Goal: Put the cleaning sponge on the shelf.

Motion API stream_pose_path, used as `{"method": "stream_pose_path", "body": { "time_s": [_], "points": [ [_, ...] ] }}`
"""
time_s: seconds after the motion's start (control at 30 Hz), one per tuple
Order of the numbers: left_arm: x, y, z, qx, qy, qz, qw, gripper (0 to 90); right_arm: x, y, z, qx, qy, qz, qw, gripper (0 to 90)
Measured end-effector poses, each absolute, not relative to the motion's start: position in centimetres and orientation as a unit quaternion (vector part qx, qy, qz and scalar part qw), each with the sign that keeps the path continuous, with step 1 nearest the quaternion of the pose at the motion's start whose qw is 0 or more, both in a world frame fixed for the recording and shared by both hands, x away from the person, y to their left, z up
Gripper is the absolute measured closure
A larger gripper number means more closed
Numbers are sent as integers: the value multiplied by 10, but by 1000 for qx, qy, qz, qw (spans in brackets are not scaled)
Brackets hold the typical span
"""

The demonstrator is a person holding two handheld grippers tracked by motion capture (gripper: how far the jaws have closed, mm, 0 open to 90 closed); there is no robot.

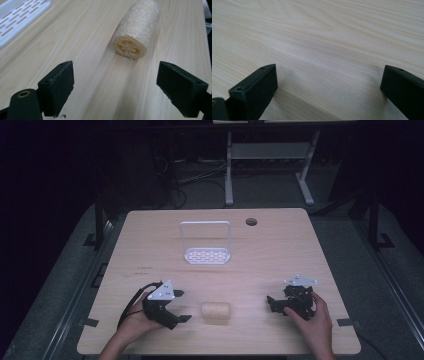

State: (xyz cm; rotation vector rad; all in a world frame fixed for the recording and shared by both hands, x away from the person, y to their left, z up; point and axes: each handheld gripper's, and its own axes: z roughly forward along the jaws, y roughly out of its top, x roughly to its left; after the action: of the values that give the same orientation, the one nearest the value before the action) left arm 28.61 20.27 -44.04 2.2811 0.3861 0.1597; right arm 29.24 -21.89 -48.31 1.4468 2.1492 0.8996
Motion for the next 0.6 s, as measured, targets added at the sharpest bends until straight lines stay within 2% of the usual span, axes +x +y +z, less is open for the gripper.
{"method": "stream_pose_path", "body": {
  "time_s": [0.6],
  "points": [
    [302,178,-429,914,105,32,390,141,292,-219,-483,517,768,322,198,6]
  ]
}}
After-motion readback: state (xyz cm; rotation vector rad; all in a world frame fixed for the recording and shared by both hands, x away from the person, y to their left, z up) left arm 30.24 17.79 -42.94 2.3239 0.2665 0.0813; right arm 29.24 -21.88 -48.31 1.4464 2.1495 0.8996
